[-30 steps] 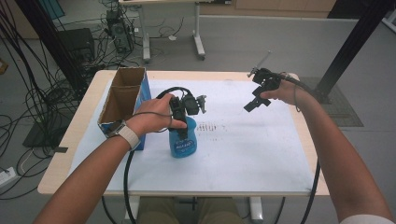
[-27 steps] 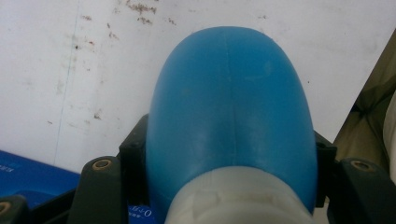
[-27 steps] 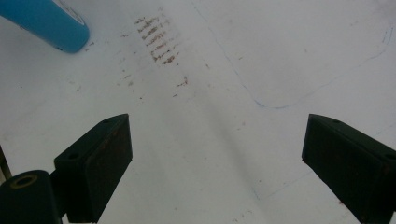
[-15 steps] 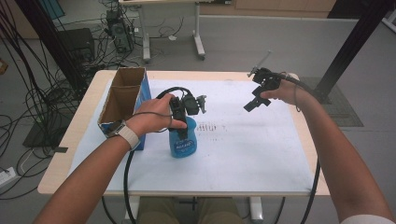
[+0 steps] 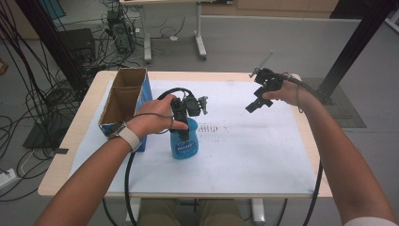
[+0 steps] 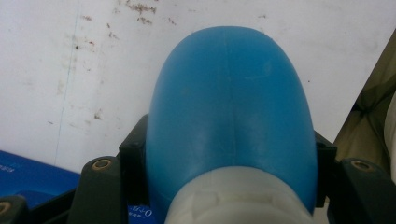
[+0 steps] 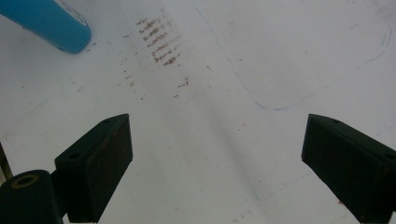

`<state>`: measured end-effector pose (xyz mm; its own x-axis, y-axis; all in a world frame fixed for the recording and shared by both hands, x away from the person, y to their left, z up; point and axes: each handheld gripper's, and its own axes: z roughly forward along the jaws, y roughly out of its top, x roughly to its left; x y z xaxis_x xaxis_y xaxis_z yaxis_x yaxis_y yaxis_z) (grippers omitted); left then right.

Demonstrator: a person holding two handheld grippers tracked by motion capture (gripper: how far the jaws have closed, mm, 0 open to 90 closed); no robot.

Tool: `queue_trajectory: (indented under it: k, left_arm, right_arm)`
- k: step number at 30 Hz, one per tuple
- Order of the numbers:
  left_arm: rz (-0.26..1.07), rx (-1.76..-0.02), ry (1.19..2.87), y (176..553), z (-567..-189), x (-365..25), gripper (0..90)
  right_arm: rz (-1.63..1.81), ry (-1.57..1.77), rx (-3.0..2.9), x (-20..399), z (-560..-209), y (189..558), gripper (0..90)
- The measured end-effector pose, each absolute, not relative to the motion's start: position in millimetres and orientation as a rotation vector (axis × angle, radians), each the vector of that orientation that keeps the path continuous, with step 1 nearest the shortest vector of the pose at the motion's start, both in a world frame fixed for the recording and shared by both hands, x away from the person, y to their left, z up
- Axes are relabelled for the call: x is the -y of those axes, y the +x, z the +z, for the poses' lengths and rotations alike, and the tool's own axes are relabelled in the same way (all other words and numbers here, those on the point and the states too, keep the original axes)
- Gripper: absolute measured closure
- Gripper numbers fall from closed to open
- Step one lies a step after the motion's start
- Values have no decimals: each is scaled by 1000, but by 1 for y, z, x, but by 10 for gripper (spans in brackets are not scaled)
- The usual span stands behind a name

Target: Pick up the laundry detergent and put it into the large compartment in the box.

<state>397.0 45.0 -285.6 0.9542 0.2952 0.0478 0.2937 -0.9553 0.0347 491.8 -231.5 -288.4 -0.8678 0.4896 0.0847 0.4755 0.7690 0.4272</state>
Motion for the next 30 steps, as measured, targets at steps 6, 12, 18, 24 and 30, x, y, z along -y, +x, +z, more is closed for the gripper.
queue_trajectory:
  k: [6,12,18,24,30]
  left_arm:
    - [82,-462,3081,397,-285,-45,380]
    - [83,-463,3080,397,-285,-45,380]
    - [87,-465,3076,396,-286,-45,379]
    - [85,-467,3079,397,-285,-45,379]
    - [83,-466,3081,397,-285,-45,379]
  right_arm:
    - [696,800,-2923,231,-288,492,88]
    - [698,789,-2925,230,-288,492,88]
    - [697,786,-2925,229,-288,492,88]
    - [696,783,-2924,229,-288,491,88]
    - [698,785,-2922,229,-287,491,88]
